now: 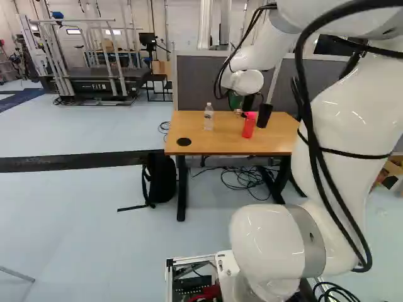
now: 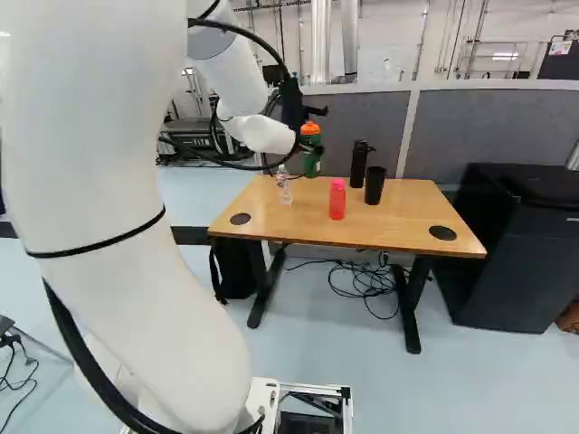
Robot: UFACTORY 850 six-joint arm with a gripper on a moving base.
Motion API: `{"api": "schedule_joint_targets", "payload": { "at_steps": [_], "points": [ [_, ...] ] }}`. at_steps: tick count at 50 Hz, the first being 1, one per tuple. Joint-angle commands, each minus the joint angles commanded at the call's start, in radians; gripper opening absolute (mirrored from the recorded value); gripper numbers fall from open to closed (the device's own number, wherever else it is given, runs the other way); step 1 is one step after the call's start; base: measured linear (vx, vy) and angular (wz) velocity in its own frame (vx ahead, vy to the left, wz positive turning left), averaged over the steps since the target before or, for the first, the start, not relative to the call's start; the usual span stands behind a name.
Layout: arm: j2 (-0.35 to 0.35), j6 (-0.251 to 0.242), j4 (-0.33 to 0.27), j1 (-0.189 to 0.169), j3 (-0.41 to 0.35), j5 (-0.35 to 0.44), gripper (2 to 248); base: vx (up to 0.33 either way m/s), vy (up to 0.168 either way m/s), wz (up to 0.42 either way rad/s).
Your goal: Pick up the green bottle from the table
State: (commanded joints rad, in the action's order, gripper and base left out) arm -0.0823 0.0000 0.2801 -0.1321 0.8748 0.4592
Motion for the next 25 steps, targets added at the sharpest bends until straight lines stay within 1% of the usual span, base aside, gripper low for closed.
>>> {"api": "schedule_joint_targets", "payload": {
  "at_steps": [9, 25],
  "points": [
    [0.061, 0.0, -0.051, -0.004, -0.043, 0.0, 122, 0.0, 0.0, 0.0],
    [0.159, 0.0, -0.116, -0.01, -0.121, 0.0, 122, 0.0, 0.0, 0.0]
  ]
}}
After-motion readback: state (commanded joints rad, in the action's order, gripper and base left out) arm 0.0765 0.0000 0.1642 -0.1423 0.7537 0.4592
